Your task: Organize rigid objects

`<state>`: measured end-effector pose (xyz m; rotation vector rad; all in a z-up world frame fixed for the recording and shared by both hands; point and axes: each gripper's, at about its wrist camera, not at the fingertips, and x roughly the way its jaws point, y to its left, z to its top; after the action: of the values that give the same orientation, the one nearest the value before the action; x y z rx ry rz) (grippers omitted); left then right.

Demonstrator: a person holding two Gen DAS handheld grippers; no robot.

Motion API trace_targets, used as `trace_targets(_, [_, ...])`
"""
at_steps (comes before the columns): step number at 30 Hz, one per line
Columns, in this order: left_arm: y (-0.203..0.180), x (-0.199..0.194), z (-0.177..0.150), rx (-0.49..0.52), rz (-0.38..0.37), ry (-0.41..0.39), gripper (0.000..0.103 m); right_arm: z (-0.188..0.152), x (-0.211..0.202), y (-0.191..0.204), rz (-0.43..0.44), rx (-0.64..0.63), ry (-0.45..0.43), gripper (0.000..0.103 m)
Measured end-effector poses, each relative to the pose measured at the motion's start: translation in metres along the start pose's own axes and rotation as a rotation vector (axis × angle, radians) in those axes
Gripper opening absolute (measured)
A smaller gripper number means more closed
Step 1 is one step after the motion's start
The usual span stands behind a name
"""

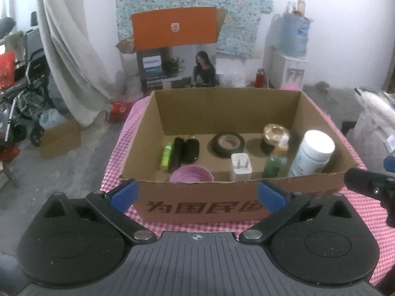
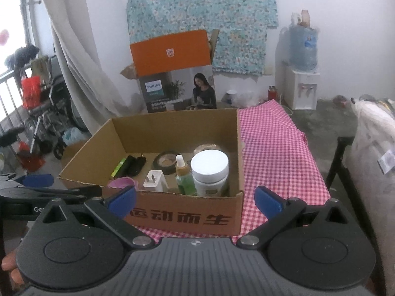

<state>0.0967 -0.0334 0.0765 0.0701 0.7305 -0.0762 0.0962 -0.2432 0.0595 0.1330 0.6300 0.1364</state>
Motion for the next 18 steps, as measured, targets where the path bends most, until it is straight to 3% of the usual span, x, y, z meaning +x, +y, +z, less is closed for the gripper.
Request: trace_targets(18, [0.0, 0.005, 0.005, 0.005, 0.007, 0.015, 0.103, 0.0, 0.028, 0.016, -0.072, -0.039, 0.05, 0.103])
